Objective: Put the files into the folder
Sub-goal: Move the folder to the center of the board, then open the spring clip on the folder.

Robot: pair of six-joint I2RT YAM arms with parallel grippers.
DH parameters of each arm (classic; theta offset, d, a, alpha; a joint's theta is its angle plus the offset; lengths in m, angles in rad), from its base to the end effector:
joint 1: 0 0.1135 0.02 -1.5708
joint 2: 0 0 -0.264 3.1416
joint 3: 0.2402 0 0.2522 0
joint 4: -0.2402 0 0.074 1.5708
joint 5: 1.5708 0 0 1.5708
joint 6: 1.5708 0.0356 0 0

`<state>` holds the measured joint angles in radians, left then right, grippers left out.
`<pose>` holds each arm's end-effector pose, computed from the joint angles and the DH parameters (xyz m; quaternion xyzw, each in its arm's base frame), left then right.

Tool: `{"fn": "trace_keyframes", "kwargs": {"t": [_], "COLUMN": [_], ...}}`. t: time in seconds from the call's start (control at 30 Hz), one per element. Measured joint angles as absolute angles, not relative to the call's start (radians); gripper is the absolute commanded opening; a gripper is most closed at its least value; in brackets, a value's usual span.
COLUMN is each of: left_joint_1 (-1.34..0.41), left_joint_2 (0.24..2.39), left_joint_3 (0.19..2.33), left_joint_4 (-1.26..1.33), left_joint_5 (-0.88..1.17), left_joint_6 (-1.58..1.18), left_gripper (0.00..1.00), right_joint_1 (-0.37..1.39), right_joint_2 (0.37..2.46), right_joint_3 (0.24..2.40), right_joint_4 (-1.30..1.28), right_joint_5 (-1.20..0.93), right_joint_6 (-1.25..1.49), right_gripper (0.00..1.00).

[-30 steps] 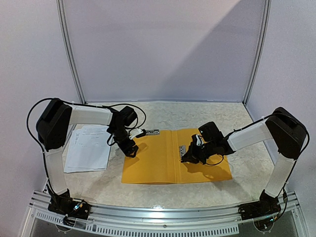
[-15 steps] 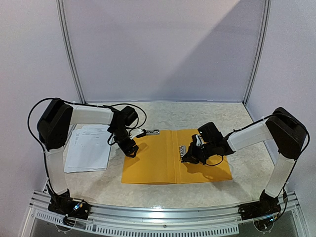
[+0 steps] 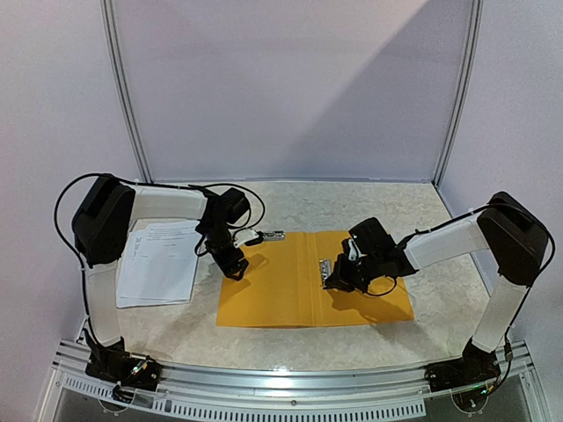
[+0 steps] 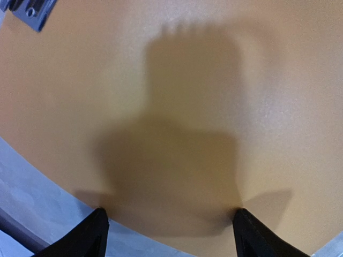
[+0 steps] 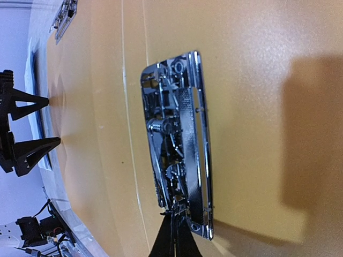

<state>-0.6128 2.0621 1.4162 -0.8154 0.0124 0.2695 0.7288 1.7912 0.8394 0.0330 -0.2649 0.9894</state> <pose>0.3174 -0.2237 0.1378 0.4266 0.9027 -0.0155 0.0529 0.2433 0.2297 0.1203 0.0801 0.9366 0.3221 0.1126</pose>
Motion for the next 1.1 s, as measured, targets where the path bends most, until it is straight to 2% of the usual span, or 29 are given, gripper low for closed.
{"fn": "trace_keyframes", "kwargs": {"t": [0.3, 0.6, 0.73, 1.1], "left_joint_1": [-0.622, -0.622, -0.622, -0.622], "left_joint_2": [2.066, 2.067, 2.070, 2.075], "left_joint_3": [1.423, 1.425, 1.428, 1.433], "left_joint_4": [-0.817, -0.818, -0.821, -0.829], "left_joint_5": [0.007, 0.006, 0.006, 0.006], "left_joint_6": [0.278, 0.280, 0.281, 0.282], "left_gripper": [0.82, 0.82, 0.82, 0.83], "right_joint_1": [0.728, 0.726, 0.726, 0.734], "right_joint_2": [1.745, 1.726, 1.689, 1.578], "right_joint_3": [0.864, 0.918, 0.973, 1.122], "right_joint_4": [-0.030, -0.048, -0.137, -0.339], "right_joint_5": [-0.284, -0.336, -0.338, -0.254], "right_joint_6": [0.998, 0.974, 0.908, 0.543], "right_gripper": [0.04, 0.17, 0.23, 0.58]}}
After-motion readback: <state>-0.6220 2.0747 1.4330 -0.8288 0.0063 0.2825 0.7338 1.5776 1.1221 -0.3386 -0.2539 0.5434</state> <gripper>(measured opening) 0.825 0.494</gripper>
